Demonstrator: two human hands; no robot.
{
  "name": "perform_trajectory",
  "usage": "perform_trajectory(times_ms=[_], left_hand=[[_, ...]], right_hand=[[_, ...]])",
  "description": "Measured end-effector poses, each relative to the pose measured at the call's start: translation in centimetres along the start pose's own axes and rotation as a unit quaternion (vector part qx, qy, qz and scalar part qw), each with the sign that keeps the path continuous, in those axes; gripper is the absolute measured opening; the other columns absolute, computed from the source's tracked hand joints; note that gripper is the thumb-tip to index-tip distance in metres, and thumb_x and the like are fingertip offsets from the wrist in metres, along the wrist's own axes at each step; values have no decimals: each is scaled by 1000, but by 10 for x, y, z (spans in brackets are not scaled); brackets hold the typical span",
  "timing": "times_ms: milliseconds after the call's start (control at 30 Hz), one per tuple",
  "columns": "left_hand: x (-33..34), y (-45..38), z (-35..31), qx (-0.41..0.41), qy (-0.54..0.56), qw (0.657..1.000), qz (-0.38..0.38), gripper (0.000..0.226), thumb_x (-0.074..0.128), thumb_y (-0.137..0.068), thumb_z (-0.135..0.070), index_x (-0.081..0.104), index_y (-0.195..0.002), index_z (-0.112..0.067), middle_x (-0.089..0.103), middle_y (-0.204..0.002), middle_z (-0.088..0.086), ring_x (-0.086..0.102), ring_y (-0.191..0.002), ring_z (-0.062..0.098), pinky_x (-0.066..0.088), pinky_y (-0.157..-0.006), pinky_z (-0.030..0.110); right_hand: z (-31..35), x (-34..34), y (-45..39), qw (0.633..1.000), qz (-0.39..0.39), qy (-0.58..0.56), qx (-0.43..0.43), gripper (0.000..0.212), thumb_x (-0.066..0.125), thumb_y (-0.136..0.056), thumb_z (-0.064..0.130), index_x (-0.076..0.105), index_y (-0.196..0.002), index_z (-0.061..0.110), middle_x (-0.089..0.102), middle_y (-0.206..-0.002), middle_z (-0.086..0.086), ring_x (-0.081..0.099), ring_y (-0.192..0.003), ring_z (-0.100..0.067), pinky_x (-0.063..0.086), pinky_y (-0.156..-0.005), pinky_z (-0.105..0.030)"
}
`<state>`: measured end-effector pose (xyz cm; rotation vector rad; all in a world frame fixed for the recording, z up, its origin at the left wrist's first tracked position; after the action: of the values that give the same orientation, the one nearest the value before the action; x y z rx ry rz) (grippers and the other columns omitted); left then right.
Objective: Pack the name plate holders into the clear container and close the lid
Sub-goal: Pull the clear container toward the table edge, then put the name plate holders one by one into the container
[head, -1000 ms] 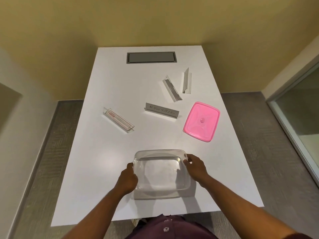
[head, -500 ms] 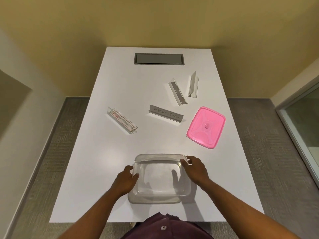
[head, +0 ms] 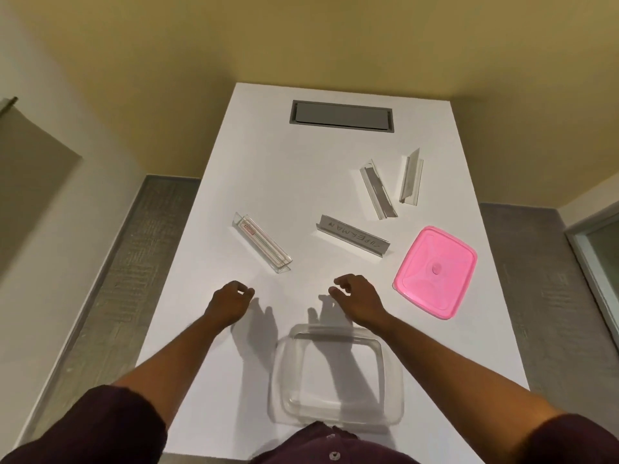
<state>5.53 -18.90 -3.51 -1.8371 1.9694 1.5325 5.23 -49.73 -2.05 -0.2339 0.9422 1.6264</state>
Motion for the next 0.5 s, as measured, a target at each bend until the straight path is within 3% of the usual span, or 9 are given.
perform_trajectory(times_ms=[133,267,367,500], left_hand=[[-35,-45,-20,-6,18,999,-32,40,58,-93,-37,60,-124,-12,70,-118,10,61,-115,30,46,-101,39],[-61,-94,-38,4,27,998,-63,53,59,-93,-31,48,-136,-4,59,-134,17,52,-127,33,42,-105,41],[-73,-123,-51,13,34,996,-83,59,61,-92,-30,42,-142,-3,46,-147,19,46,-133,35,39,-107,42],[-74,-153,-60,24,59,996,-63,64,63,-93,-30,38,-148,-8,39,-155,14,41,-140,31,35,-112,40]], right_hand=[[35,29,-34,991,80,-98,49,35,68,-90,43,67,-116,20,65,-111,3,62,-97,-18,50,-87,-34],[55,56,-65,978,100,-151,104,24,70,-82,51,61,-88,30,55,-84,10,50,-72,-13,43,-67,-27],[62,74,-83,964,104,-194,148,36,71,-81,47,44,-65,29,42,-68,10,39,-58,-11,31,-54,-26],[64,94,-105,953,67,-246,165,28,72,-67,48,64,-85,27,64,-81,5,56,-67,-17,47,-67,-34]])
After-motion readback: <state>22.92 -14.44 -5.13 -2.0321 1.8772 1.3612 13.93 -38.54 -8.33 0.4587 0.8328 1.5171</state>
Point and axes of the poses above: each hand's wrist, its own y-axis away from the middle knuckle, its own x-axis out of the palm, z = x × y, the point moved 3 cm from there along -y, towards the middle knuckle
